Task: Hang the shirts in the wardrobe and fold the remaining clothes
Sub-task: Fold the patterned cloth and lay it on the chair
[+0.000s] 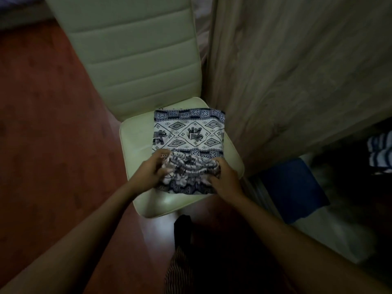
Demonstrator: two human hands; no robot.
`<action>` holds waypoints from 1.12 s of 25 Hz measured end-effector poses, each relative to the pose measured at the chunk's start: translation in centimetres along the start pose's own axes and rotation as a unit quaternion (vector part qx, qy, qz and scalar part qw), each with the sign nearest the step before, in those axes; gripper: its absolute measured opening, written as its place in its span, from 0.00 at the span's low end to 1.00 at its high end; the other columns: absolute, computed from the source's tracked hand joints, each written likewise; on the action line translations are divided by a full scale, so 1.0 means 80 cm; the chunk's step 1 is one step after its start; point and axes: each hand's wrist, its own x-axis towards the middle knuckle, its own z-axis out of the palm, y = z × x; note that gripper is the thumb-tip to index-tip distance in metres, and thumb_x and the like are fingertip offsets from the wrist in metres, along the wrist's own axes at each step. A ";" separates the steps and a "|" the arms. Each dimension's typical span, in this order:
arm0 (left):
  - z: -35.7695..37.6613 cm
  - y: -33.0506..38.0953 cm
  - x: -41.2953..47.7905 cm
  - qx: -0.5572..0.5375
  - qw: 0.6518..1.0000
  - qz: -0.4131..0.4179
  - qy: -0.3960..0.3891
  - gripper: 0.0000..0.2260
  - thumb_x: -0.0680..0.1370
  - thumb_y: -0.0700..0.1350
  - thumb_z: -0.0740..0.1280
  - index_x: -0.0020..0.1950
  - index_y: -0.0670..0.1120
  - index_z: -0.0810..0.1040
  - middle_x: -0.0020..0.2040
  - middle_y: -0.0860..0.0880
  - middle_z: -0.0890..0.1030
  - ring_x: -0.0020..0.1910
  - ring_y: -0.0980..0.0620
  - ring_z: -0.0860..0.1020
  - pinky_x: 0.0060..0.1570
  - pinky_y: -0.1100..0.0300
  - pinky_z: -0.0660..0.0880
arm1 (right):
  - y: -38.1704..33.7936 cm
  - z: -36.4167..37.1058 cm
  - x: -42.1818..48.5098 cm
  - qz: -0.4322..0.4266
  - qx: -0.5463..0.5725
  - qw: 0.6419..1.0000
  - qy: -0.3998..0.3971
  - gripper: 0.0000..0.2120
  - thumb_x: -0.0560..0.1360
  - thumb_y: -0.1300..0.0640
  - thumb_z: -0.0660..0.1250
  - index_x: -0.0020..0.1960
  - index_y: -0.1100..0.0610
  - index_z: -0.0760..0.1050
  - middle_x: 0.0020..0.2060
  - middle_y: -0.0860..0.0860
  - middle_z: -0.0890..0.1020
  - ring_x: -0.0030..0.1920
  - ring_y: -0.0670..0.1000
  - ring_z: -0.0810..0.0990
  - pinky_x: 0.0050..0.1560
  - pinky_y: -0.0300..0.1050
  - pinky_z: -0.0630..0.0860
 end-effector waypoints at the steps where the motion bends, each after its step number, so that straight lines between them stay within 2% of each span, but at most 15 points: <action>1: 0.001 0.006 0.010 -0.007 1.000 -0.004 0.015 0.23 0.73 0.53 0.68 0.66 0.56 0.64 0.45 0.46 0.78 0.40 0.46 0.78 0.40 0.56 0.74 | -0.003 -0.004 0.013 0.017 -0.002 1.000 0.011 0.23 0.69 0.62 0.73 0.61 0.58 0.70 0.51 0.54 0.78 0.51 0.54 0.78 0.48 0.44 0.74; 4: 0.006 0.019 0.022 0.004 0.996 -0.016 0.084 0.29 0.75 0.37 0.67 0.72 0.46 0.59 0.61 0.52 0.70 0.50 0.56 0.74 0.43 0.76 0.69 | -0.005 -0.007 0.029 0.050 -0.033 0.998 0.032 0.26 0.71 0.68 0.69 0.66 0.56 0.67 0.59 0.55 0.74 0.55 0.54 0.76 0.50 0.45 0.74; 5: 0.009 0.022 0.019 0.043 0.994 -0.002 0.101 0.29 0.75 0.32 0.65 0.73 0.44 0.59 0.65 0.51 0.67 0.54 0.56 0.72 0.47 0.77 0.68 | 0.000 -0.007 0.029 0.040 -0.061 0.997 0.032 0.26 0.72 0.69 0.67 0.67 0.56 0.66 0.62 0.56 0.72 0.57 0.56 0.75 0.52 0.46 0.74; 7: 0.018 0.015 0.005 0.182 0.973 0.071 0.122 0.30 0.72 0.29 0.61 0.73 0.42 0.60 0.71 0.43 0.66 0.64 0.47 0.71 0.62 0.63 0.67 | 0.021 -0.006 0.019 -0.012 -0.125 0.992 0.014 0.26 0.72 0.72 0.63 0.68 0.59 0.66 0.66 0.58 0.70 0.63 0.57 0.72 0.62 0.48 0.71; 8: 0.024 0.007 -0.006 0.240 0.956 0.118 0.122 0.28 0.72 0.31 0.59 0.73 0.42 0.62 0.71 0.40 0.66 0.67 0.44 0.69 0.66 0.55 0.66 | 0.033 -0.004 0.012 -0.044 -0.164 0.985 -0.007 0.26 0.72 0.73 0.62 0.69 0.60 0.66 0.68 0.58 0.69 0.67 0.57 0.69 0.66 0.48 0.68; 9: 0.031 -0.002 -0.016 0.273 0.943 0.157 0.112 0.25 0.74 0.35 0.58 0.72 0.43 0.64 0.71 0.40 0.67 0.68 0.43 0.68 0.66 0.52 0.66 | 0.043 -0.003 0.005 -0.080 -0.205 0.975 -0.035 0.27 0.72 0.73 0.61 0.70 0.61 0.66 0.70 0.58 0.67 0.70 0.57 0.66 0.70 0.47 0.64; 11: 0.043 -0.020 -0.036 0.312 0.924 0.211 0.062 0.20 0.80 0.45 0.53 0.71 0.44 0.66 0.70 0.44 0.70 0.68 0.46 0.69 0.65 0.54 0.66 | 0.056 -0.002 -0.002 -0.164 -0.282 0.941 -0.093 0.29 0.71 0.73 0.63 0.71 0.60 0.65 0.72 0.56 0.65 0.73 0.56 0.62 0.73 0.48 0.58; 14: 0.047 -0.058 -0.045 0.395 0.898 0.193 -0.005 0.24 0.80 0.57 0.52 0.74 0.48 0.62 0.74 0.48 0.65 0.72 0.49 0.65 0.68 0.54 0.60 | 0.065 0.003 0.005 -0.278 -0.385 0.874 -0.108 0.35 0.65 0.69 0.70 0.71 0.58 0.66 0.72 0.55 0.68 0.73 0.57 0.63 0.71 0.60 0.61; 16: 0.040 -0.082 -0.037 0.433 0.890 0.140 -0.018 0.29 0.77 0.61 0.51 0.75 0.50 0.58 0.74 0.49 0.63 0.72 0.48 0.64 0.69 0.52 0.57 | 0.069 0.004 0.014 -0.268 -0.457 0.836 -0.144 0.41 0.65 0.58 0.75 0.74 0.56 0.61 0.75 0.54 0.62 0.75 0.56 0.57 0.72 0.64 0.56; 18: 0.036 -0.094 -0.029 0.449 0.885 0.116 -0.037 0.29 0.76 0.61 0.52 0.75 0.50 0.55 0.74 0.50 0.63 0.72 0.48 0.64 0.69 0.51 0.55 | 0.077 0.001 0.022 -0.210 -0.505 0.813 -0.198 0.47 0.69 0.49 0.72 0.78 0.53 0.46 0.78 0.51 0.46 0.76 0.53 0.41 0.73 0.63 0.44; 19: 0.036 -0.100 -0.026 0.447 0.886 0.111 -0.045 0.29 0.77 0.57 0.56 0.75 0.52 0.54 0.75 0.52 0.61 0.73 0.49 0.63 0.71 0.51 0.54 | 0.080 0.000 0.023 -0.175 -0.528 0.800 -0.224 0.48 0.71 0.47 0.70 0.78 0.52 0.40 0.77 0.49 0.39 0.76 0.52 0.36 0.72 0.64 0.42; 21: 0.034 -0.108 -0.021 0.430 0.896 0.094 -0.056 0.34 0.75 0.51 0.65 0.76 0.55 0.50 0.76 0.55 0.56 0.74 0.51 0.59 0.71 0.50 0.55 | 0.084 0.000 0.023 -0.150 -0.549 0.788 -0.235 0.50 0.72 0.48 0.70 0.76 0.50 0.35 0.75 0.47 0.33 0.75 0.52 0.33 0.72 0.65 0.42; 23: 0.030 -0.115 -0.018 0.413 0.905 0.076 -0.068 0.38 0.74 0.51 0.68 0.76 0.56 0.48 0.76 0.57 0.53 0.74 0.52 0.56 0.70 0.48 0.56 | 0.092 0.003 0.024 -0.161 -0.538 0.799 -0.215 0.48 0.72 0.54 0.70 0.77 0.50 0.38 0.76 0.47 0.37 0.75 0.52 0.36 0.72 0.65 0.45; 25: 0.029 -0.116 -0.014 0.402 0.912 0.061 -0.062 0.40 0.72 0.50 0.70 0.76 0.58 0.47 0.76 0.58 0.52 0.75 0.54 0.56 0.69 0.49 0.57 | 0.099 0.008 0.027 -0.188 -0.525 0.812 -0.170 0.42 0.69 0.61 0.71 0.77 0.51 0.53 0.77 0.49 0.53 0.76 0.55 0.52 0.69 0.67 0.56; 28: 0.029 -0.117 -0.004 0.351 0.935 0.048 -0.014 0.36 0.72 0.41 0.69 0.74 0.59 0.56 0.75 0.58 0.60 0.73 0.55 0.61 0.65 0.51 0.61 | 0.096 0.012 0.034 -0.197 -0.505 0.827 -0.146 0.30 0.69 0.62 0.55 0.71 0.52 0.69 0.71 0.49 0.69 0.70 0.57 0.69 0.62 0.65 0.67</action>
